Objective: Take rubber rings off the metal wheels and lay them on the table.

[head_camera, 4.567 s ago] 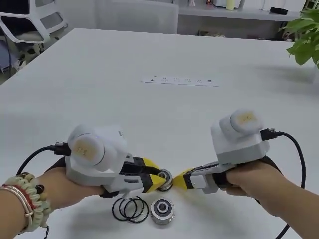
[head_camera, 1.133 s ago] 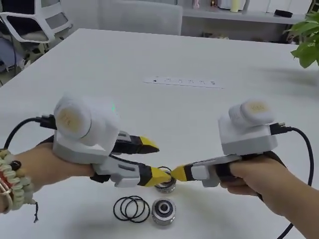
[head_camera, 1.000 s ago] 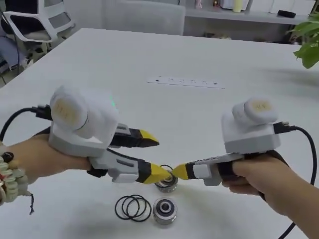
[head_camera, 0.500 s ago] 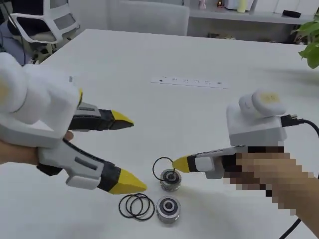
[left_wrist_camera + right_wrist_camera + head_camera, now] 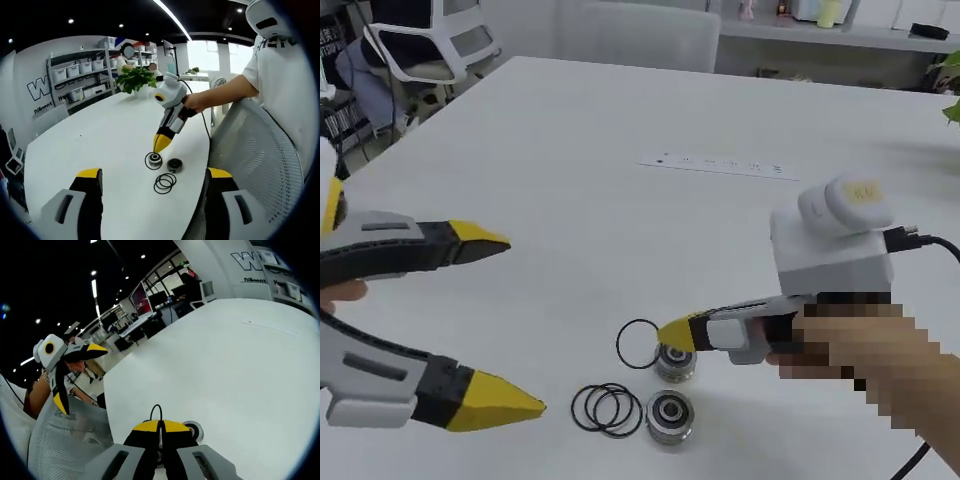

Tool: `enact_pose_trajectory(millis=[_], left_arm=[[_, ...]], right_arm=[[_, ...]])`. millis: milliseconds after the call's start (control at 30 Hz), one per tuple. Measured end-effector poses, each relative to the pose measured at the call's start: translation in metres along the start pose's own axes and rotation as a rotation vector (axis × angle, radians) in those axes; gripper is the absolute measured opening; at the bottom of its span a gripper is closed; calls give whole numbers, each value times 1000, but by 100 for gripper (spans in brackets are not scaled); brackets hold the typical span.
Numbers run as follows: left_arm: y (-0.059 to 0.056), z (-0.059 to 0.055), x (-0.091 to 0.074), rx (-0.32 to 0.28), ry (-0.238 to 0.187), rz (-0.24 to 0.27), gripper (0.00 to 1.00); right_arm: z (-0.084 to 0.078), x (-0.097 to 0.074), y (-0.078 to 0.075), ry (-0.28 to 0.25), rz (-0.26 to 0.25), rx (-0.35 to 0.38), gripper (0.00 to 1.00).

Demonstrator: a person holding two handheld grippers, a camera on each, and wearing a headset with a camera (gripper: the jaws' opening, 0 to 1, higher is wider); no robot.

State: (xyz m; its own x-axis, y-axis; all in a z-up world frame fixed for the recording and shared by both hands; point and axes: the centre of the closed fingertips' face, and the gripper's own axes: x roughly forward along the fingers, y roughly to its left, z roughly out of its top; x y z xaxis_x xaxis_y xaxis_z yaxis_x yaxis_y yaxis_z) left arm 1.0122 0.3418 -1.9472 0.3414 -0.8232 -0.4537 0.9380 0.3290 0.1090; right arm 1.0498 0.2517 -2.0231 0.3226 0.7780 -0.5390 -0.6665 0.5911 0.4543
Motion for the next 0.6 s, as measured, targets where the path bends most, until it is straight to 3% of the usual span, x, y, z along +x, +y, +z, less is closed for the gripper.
enact_pose_trajectory(millis=[133,267,600], left_arm=[[-3,-9,-11,-45,-13,39,85],[-6,-20,-18,-167,-26,77,89],[-12,-23,-19,-198,-59,118,93]], right_arm=[[-1,2,3,11,17,-10,0],[-2,5,10,19,40,-12,0],[-10,15,23,62,73,-42,0]])
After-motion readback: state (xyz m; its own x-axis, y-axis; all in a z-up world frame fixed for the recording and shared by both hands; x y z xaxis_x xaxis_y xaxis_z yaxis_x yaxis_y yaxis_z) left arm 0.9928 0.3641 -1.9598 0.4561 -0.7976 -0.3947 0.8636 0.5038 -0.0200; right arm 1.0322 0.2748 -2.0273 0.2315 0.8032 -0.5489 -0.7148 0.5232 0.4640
